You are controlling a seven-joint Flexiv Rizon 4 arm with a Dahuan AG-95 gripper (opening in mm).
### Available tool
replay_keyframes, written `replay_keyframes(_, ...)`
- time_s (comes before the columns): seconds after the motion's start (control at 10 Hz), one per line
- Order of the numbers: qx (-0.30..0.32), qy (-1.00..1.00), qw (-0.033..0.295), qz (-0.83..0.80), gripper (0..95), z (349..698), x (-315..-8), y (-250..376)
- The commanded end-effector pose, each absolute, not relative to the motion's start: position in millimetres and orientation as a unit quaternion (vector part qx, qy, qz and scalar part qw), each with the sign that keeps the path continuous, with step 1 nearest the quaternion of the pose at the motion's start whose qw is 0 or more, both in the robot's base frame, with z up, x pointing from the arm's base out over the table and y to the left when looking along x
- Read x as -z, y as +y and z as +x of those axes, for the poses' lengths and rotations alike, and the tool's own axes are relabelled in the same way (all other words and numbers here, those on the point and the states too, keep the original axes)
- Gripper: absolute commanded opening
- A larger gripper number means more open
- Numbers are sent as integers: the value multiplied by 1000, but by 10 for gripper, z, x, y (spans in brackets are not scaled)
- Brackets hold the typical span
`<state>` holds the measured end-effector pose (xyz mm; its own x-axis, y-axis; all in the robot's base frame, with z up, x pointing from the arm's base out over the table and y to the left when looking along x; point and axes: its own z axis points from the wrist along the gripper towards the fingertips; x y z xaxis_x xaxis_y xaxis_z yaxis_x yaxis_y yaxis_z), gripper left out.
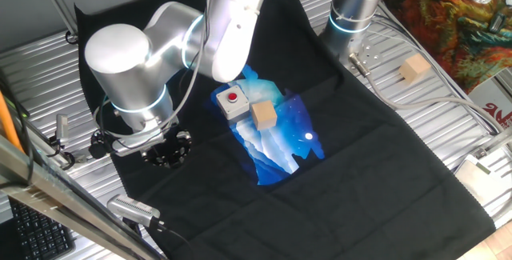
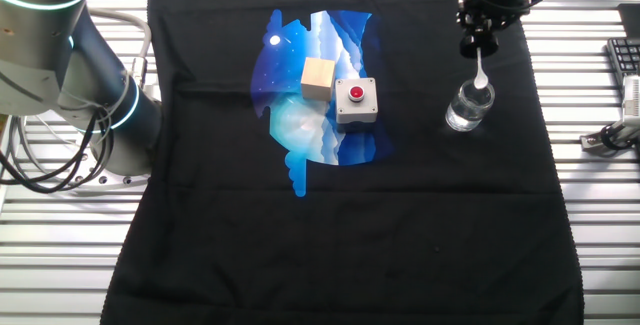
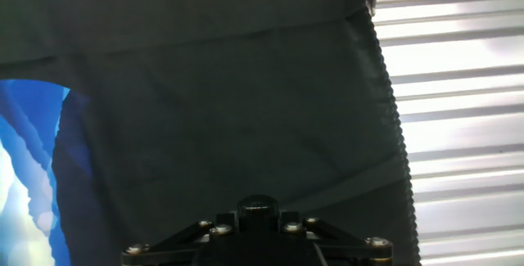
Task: Screw the lid onto the jar
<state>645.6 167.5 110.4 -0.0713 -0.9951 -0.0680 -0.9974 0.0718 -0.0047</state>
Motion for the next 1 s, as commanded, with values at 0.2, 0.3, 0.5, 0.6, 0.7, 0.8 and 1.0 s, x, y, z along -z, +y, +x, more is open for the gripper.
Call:
replay_keyframes(0.2,-18,725,25,-688,0,6455,-1108,1668)
replay_keyframes(0.3,-12,720,23,-693,0,6455,-1108,1668)
replay_keyframes(0.5,-23,685,33,-727,0,6455,-1108,1668)
replay_keyframes(0.6,-27,673,41,-738,0,6455,-1108,1668)
replay_keyframes(0.7,-26,667,56,-743,0,6455,-1108,1668)
replay_keyframes(0.8,-23,671,69,-738,0,6455,-1108,1668)
replay_keyframes(1.0,5,694,71,-716,0,6455,-1108,1668)
